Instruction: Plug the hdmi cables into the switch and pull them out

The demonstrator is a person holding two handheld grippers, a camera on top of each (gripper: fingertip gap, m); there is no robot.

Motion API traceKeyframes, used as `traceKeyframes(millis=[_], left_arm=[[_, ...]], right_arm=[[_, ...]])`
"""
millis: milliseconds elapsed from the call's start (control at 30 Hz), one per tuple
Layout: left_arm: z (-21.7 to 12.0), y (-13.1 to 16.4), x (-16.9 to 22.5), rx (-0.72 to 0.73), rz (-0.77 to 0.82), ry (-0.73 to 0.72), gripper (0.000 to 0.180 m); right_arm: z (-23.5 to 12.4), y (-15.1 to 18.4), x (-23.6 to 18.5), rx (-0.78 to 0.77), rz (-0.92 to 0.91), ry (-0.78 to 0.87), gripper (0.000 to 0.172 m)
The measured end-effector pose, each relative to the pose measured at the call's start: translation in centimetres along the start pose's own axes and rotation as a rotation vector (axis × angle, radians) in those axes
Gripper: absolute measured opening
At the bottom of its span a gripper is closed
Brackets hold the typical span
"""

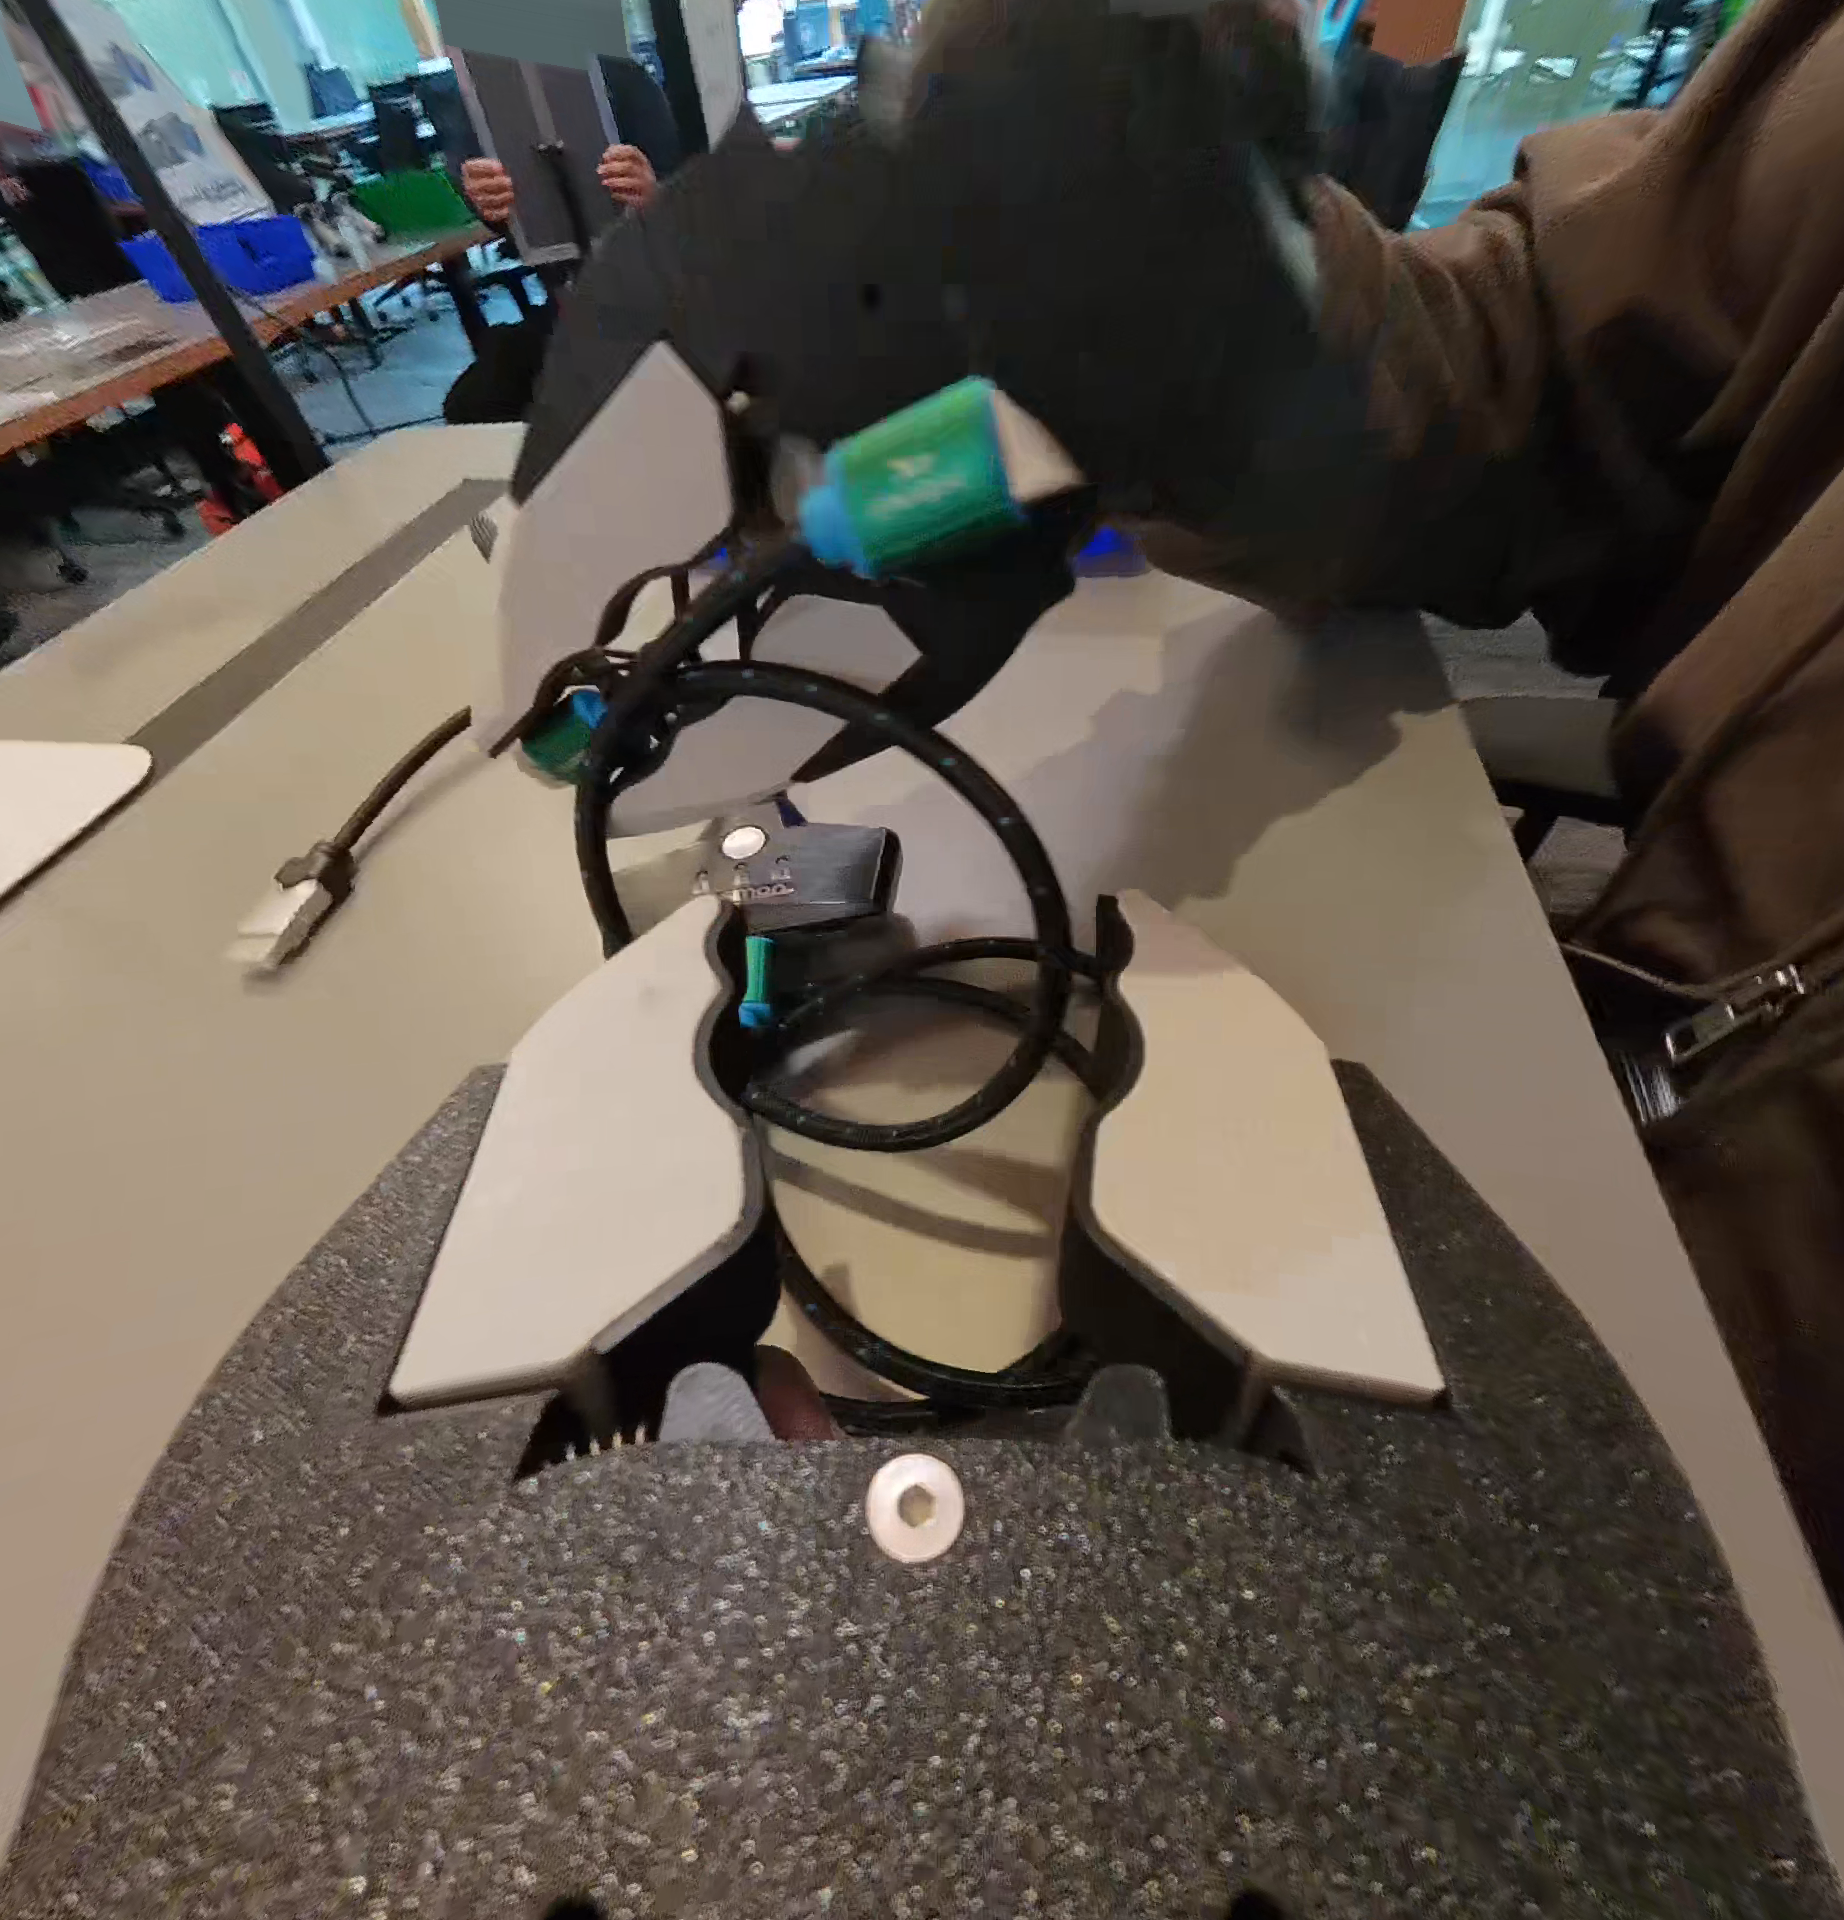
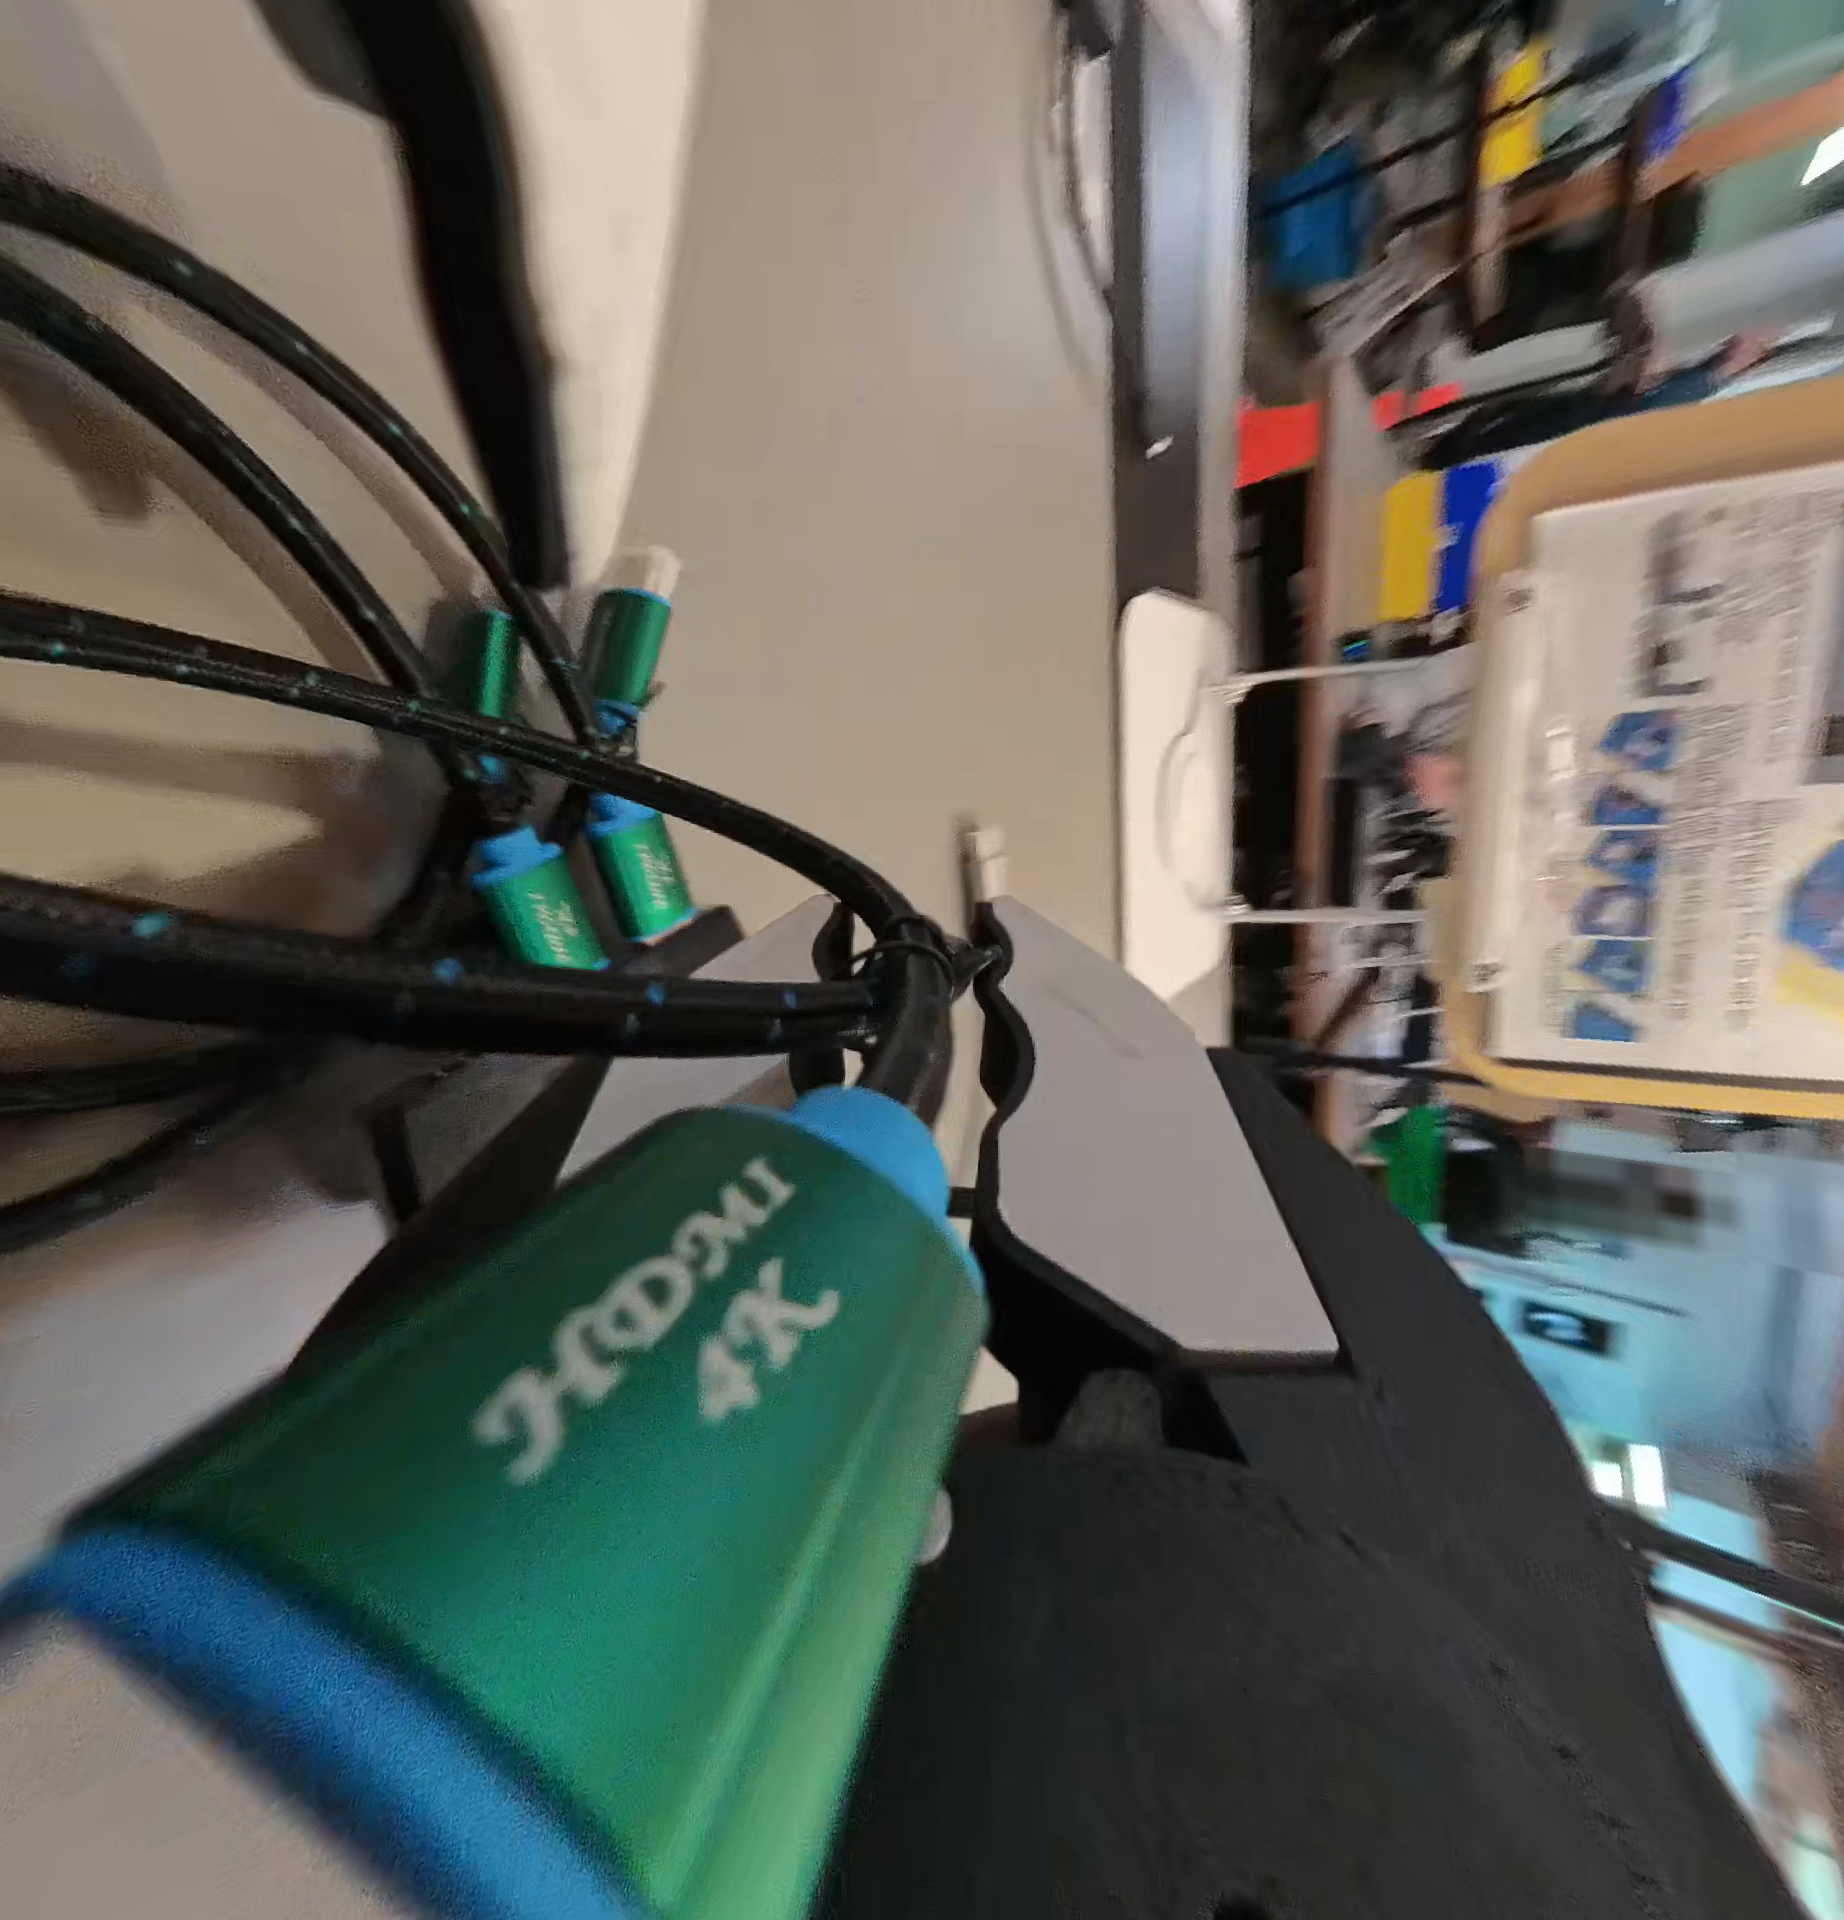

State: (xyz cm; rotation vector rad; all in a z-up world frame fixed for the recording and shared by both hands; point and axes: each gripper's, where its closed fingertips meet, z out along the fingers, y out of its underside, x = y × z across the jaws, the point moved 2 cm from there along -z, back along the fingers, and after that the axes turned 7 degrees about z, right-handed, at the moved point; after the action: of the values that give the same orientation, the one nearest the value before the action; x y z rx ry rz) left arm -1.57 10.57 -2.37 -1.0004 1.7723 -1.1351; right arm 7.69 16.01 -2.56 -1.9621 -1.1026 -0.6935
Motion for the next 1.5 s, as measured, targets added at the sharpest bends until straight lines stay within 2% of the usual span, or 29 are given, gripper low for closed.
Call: traceKeyframes(millis=[67,167,200,267,367,433,567,667,767,833,933,1067,1133,1200,1267,1367,1433,1500], left_arm=[[0.2,-0.2,0.2,0.003,-0.039,-0.074,0.067],[0.5,-0.2,-0.9,-0.017,-0.149,-0.223,0.062],[0.6,-0.1,-0.8,-0.023,-0.163,-0.226,0.054],[0.4,-0.4,-0.3,-0.005,-0.162,-0.217,0.016],[-0.7,0.2,-0.9,0.005,-0.258,-0.273,0.006],[-1.8,0.5,-1.7,0.081,-0.372,-0.291,0.005],[-3.2,1.0,-1.7,0.239,-0.588,-0.217,0.005],[-3.6,0.5,-0.6,0.324,-0.622,-0.157,0.005],[-4.1,-0.6,0.1,0.415,-0.625,-0.119,0.005],[-4.5,-1.3,0.3,0.485,-0.635,-0.104,0.005],[-5.2,-1.7,0.5,0.563,-0.666,-0.084,0.005],[-5.2,-1.5,0.9,0.585,-0.701,-0.054,0.005],[-5.1,-1.4,1.1,0.587,-0.72,-0.033,0.005],[-5.1,-1.1,1.1,0.575,-0.729,-0.033,0.006],[-5.1,-0.4,0.8,0.511,-0.695,-0.09,0.006],[-6.3,1.1,-0.9,0.326,-0.544,-0.351,0.048],[-7.7,0.9,-1.7,0.207,-0.375,-0.501,0.065],[-8.7,-0.5,-2.1,0.113,-0.185,-0.593,0.075]], right_arm=[[0.5,-0.3,-0.8,-0.047,0.077,-0.113,0.021],[0.8,-0.8,-2.3,-0.105,0.161,-0.269,0.021],[1.1,-0.6,-2.4,-0.132,0.161,-0.279,0.021],[1.3,-0.3,-2.8,-0.144,0.179,-0.326,0.021],[1.0,-0.3,-2.8,-0.052,0.266,-0.39,0.022],[0.4,-0.7,-2.4,0.057,0.317,-0.395,0.026],[-1.6,-0.5,-2.0,0.231,0.451,-0.393,0.045],[-2.7,-0.6,-2.8,0.34,0.498,-0.384,0.05],[-3.1,-0.7,-4.2,0.379,0.486,-0.372,0.053],[-3.3,-0.7,-5.0,0.381,0.46,-0.362,0.051],[-4.1,-1.0,-5.2,0.434,0.447,-0.334,0.036],[-4.4,-1.4,-5.5,0.467,0.495,-0.374,0.034],[-4.4,-1.3,-5.5,0.469,0.488,-0.365,0.022],[-4.4,-1.2,-5.5,0.466,0.479,-0.362,0.021],[-4.5,-1.1,-5.5,0.469,0.481,-0.372,0.021],[-4.3,-0.6,-5.8,0.437,0.468,-0.386,0.021],[-3.9,-0.2,-6.0,0.404,0.471,-0.391,0.021],[-3.8,-0.2,-6.2,0.395,0.494,-0.418,0.02]])
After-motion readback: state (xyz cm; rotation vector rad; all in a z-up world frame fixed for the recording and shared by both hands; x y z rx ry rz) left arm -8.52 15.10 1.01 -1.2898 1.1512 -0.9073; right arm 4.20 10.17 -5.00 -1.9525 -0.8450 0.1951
